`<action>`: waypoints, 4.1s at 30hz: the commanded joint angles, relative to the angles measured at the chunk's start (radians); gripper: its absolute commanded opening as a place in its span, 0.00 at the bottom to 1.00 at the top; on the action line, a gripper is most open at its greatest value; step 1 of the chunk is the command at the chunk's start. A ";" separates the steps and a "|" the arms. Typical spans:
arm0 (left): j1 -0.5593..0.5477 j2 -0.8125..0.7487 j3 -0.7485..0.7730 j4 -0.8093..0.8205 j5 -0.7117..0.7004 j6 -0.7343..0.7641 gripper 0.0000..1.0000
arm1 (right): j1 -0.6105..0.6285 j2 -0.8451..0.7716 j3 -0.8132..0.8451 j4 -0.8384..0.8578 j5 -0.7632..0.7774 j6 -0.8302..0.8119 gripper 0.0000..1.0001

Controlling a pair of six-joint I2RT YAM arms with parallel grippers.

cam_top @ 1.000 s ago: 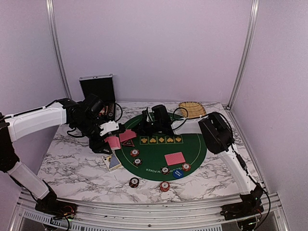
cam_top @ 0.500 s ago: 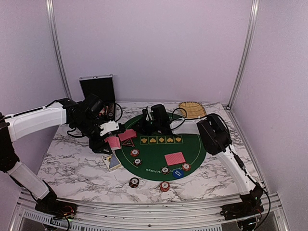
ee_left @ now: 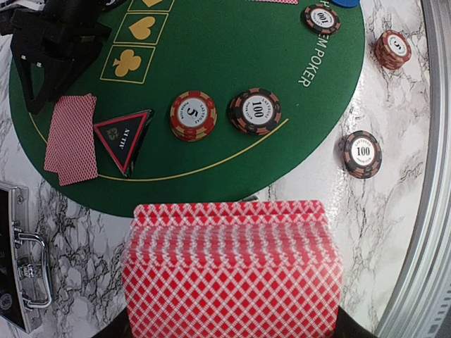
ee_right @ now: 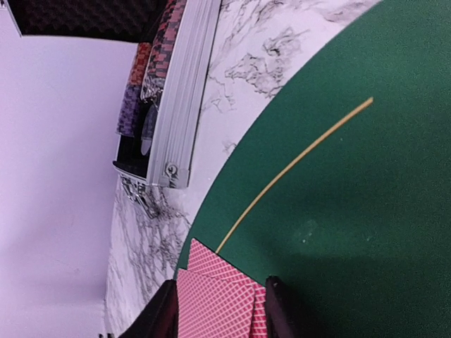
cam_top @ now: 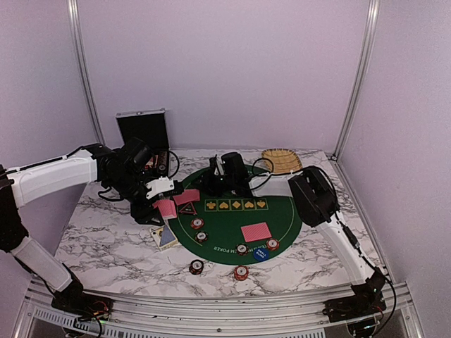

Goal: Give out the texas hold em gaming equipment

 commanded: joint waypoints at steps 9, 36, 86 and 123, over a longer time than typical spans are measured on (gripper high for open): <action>-0.002 -0.016 0.043 -0.024 0.016 0.006 0.03 | 0.029 -0.379 -0.343 0.083 0.005 -0.104 0.60; -0.005 -0.001 0.062 -0.024 0.028 -0.008 0.03 | 0.235 -0.560 -0.783 0.558 -0.235 0.172 0.82; -0.016 -0.001 0.064 -0.023 0.033 -0.009 0.03 | 0.243 -0.376 -0.511 0.320 -0.206 0.197 0.67; -0.016 0.004 0.068 -0.024 0.025 -0.012 0.03 | 0.192 -0.594 -0.696 0.321 -0.207 0.168 0.00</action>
